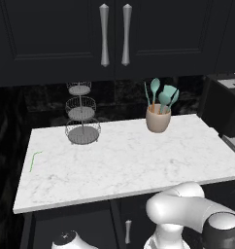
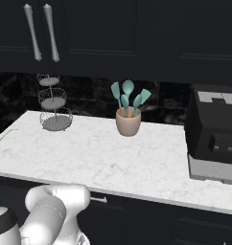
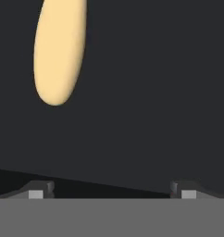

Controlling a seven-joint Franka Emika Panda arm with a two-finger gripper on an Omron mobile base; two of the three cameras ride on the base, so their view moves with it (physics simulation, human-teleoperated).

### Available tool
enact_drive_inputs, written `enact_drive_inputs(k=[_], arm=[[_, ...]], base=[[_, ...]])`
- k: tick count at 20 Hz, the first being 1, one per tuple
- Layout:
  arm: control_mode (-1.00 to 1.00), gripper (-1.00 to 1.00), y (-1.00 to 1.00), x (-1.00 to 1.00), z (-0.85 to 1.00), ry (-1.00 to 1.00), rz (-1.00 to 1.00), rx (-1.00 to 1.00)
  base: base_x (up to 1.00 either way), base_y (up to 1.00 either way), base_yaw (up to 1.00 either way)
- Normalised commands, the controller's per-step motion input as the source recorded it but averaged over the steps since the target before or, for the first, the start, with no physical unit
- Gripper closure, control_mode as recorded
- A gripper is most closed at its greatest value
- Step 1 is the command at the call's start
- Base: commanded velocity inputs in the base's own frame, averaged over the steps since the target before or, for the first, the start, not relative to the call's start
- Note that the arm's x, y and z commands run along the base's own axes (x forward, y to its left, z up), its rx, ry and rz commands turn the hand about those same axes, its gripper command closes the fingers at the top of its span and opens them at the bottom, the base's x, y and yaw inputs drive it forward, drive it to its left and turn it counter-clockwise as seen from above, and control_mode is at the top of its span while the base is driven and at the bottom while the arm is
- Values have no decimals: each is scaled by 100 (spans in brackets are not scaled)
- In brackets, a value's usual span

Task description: Pick the pizza cutter from the drawer and place it on the counter.

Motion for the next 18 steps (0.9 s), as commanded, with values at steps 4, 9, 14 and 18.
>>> enact_drive_inputs(k=[4,9,14,18], arm=[[-100,-100,0,89,9,-1,0,1],[-100,-100,0,73,0,-8,0,0],[-100,-100,24,43,0,-12,0,-1],[-100,-100,38,5,0,-7,0,-1]], base=[[0,0,0],[0,0,0],[0,0,0],[0,0,0]])
